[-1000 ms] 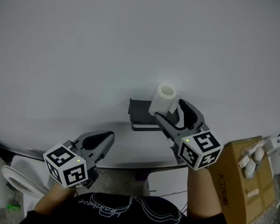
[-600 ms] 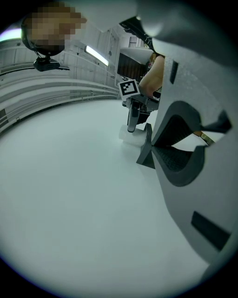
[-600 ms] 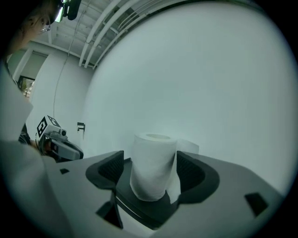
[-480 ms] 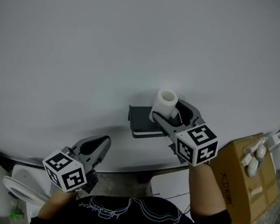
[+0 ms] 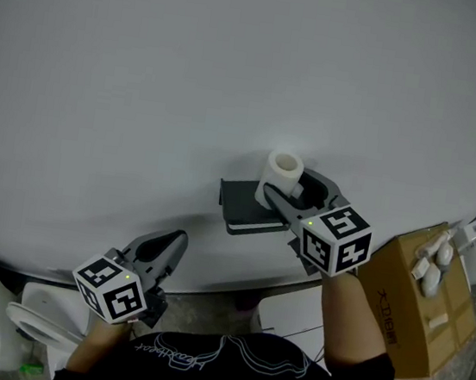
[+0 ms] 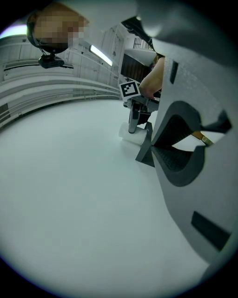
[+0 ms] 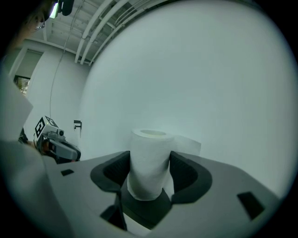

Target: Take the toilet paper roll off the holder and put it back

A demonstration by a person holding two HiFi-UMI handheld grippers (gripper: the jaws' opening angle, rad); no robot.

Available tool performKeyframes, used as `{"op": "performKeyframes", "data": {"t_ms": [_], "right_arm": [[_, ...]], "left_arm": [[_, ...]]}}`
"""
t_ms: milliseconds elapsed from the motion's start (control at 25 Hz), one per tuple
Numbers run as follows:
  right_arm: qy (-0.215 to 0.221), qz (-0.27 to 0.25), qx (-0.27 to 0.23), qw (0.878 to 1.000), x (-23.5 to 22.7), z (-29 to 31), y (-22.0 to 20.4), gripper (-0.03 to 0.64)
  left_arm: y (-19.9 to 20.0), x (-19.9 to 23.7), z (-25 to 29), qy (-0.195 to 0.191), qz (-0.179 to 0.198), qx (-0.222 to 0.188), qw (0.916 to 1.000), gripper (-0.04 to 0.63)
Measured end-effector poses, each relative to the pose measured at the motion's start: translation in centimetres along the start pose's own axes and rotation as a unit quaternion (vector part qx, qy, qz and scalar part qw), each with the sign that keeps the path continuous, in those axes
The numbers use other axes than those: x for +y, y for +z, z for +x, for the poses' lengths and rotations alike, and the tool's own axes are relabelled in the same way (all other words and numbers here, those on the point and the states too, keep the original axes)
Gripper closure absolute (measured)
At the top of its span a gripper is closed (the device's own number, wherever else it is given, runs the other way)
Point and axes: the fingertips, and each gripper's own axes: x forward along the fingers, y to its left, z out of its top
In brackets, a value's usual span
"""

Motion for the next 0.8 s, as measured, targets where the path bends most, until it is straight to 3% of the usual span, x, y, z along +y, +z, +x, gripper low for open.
{"op": "performKeyframes", "data": {"t_ms": [360, 800], "right_arm": [[-0.007, 0.003, 0.003, 1.000, -0.1, -0.1, -0.1, 0.356], [-0.015, -0.014, -0.038, 0.999, 0.8, -2.1, 1.9, 0.354]], "left_arm": [[-0.4, -0.1, -0.3, 0.000, -0.002, 0.000, 1.0000, 0.590], [0.0, -1.6, -1.0, -0.005, 0.004, -0.008, 1.0000, 0.589]]}}
